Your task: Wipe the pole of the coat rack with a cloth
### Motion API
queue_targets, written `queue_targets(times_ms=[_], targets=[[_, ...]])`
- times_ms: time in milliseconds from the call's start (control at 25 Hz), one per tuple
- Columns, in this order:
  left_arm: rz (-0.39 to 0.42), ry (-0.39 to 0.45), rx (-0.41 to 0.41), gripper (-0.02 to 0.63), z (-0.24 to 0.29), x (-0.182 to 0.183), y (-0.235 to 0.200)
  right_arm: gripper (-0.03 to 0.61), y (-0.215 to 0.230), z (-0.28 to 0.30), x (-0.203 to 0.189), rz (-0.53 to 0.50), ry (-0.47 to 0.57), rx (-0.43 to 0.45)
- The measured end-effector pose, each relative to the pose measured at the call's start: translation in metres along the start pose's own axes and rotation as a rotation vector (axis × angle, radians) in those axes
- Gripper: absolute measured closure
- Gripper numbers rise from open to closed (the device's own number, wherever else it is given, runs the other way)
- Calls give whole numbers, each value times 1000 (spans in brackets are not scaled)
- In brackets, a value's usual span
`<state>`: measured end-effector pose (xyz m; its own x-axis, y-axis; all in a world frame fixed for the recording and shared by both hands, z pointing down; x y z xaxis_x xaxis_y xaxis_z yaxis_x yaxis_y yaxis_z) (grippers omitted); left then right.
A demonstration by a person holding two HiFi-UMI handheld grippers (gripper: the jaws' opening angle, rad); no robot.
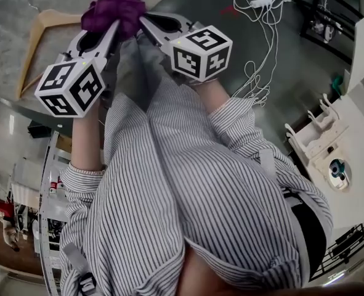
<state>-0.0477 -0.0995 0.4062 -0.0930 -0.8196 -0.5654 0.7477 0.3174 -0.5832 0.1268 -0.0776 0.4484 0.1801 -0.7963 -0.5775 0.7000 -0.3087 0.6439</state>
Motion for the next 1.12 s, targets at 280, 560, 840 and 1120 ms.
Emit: queue_targets(times_ms=[280, 560, 840, 1120], targets=[[-22, 18, 23, 520, -9, 0, 2, 561, 0, 0, 3, -27, -30, 18], [-43, 59, 46, 520, -15, -3, -5, 561, 2, 3, -2, -44, -52, 19], [-67, 70, 30, 520, -12, -2, -9, 561, -1, 3, 0, -70, -50, 7], [-43, 40, -4, 520, -13, 3, -12, 560, -10, 1, -2, -215, -75, -73]])
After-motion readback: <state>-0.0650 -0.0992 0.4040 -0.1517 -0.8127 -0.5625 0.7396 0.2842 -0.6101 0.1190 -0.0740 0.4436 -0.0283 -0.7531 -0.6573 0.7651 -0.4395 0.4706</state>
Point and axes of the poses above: the fingertips, and each gripper's own axes: z forward along the fingers, y to its right, x out of its top, the point moved 9 cm from there along -z, backward along the fingers, and after that the axes turned 6 degrees about y, right-handed, at the moved point
